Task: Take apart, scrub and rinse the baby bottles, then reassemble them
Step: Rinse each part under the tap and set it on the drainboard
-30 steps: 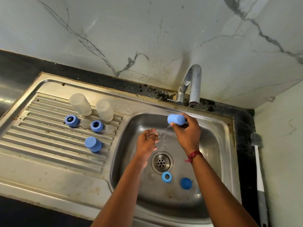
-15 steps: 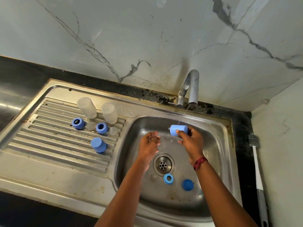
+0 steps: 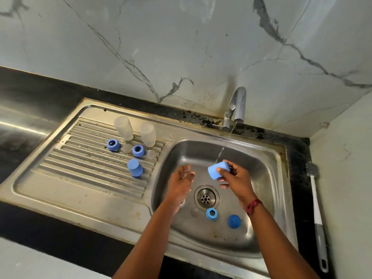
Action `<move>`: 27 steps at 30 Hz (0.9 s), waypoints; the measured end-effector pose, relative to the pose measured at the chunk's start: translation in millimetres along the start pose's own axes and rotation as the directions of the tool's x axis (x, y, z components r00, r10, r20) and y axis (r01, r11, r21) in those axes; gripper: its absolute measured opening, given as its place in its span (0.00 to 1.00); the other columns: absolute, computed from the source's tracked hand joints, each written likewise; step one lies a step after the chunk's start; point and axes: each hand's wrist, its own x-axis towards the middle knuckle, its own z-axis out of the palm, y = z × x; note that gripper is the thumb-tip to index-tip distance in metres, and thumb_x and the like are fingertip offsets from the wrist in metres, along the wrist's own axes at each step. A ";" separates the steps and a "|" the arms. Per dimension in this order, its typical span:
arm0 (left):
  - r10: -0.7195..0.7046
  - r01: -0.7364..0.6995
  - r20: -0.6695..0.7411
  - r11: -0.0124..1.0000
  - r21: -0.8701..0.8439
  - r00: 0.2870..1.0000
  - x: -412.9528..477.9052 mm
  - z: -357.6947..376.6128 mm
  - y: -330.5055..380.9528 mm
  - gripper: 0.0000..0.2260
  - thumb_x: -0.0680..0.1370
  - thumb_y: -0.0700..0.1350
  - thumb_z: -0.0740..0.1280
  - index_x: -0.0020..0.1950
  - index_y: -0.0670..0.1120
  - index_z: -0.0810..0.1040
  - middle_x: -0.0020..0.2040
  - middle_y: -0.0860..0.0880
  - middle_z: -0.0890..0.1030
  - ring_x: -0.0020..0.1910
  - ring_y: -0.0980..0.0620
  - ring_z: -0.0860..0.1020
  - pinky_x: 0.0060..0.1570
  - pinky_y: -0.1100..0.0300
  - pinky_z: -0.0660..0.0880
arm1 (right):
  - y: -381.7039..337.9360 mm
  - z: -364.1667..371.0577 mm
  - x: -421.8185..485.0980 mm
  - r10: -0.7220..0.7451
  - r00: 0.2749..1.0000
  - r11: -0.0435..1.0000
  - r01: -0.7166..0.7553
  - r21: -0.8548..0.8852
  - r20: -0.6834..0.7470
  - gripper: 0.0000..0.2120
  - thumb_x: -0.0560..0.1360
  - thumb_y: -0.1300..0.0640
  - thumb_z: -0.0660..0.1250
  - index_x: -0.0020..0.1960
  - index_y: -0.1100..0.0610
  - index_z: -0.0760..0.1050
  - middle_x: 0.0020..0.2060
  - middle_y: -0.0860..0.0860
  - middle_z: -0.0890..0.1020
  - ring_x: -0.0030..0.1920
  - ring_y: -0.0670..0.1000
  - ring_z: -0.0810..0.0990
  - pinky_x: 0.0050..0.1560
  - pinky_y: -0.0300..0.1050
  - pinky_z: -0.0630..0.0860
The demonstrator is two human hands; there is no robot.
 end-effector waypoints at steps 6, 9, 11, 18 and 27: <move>0.077 -0.076 -0.054 0.997 0.031 0.996 -14.1 -21.9 10.1 0.04 0.81 0.44 0.66 0.49 0.53 0.78 0.44 0.50 0.81 0.44 0.52 0.78 0.43 0.57 0.76 | -9.6 17.1 -9.7 -0.108 0.993 0.990 0.111 -0.091 0.037 0.25 0.70 0.60 0.76 0.66 0.51 0.77 0.59 0.49 0.79 0.56 0.52 0.81 0.57 0.54 0.81; 0.110 -0.112 -0.084 0.994 -0.014 0.990 -19.2 -34.0 17.6 0.05 0.81 0.44 0.66 0.49 0.54 0.79 0.44 0.53 0.81 0.42 0.55 0.78 0.39 0.60 0.74 | -27.7 29.7 -16.0 -0.180 0.983 0.982 0.182 -0.049 0.044 0.24 0.71 0.61 0.75 0.66 0.51 0.78 0.57 0.48 0.77 0.52 0.52 0.81 0.54 0.56 0.81; 0.131 -0.138 -0.113 0.989 -0.061 0.985 -21.6 -43.8 22.1 0.04 0.80 0.44 0.67 0.50 0.53 0.79 0.44 0.54 0.81 0.42 0.56 0.78 0.39 0.61 0.73 | -44.6 40.4 -20.9 -0.211 0.975 0.977 0.212 -0.017 0.070 0.23 0.71 0.60 0.75 0.65 0.49 0.78 0.57 0.49 0.77 0.52 0.51 0.81 0.54 0.57 0.81; 0.230 -0.286 -0.226 0.923 -0.257 0.946 -18.3 -93.8 63.5 0.04 0.79 0.40 0.69 0.48 0.49 0.81 0.41 0.47 0.81 0.40 0.49 0.77 0.37 0.60 0.72 | -115.7 92.9 -44.4 -0.376 0.925 0.926 0.371 0.075 0.065 0.23 0.71 0.66 0.74 0.61 0.48 0.77 0.56 0.50 0.81 0.52 0.51 0.82 0.52 0.46 0.82; 0.084 -0.273 -0.454 0.889 -0.368 0.887 -2.6 -203.5 71.1 0.05 0.78 0.38 0.69 0.48 0.48 0.80 0.44 0.46 0.82 0.41 0.51 0.81 0.40 0.58 0.76 | -159.3 189.7 -55.1 -0.504 0.850 0.848 0.520 -0.102 0.153 0.23 0.68 0.68 0.74 0.60 0.53 0.79 0.56 0.50 0.79 0.47 0.47 0.82 0.44 0.28 0.75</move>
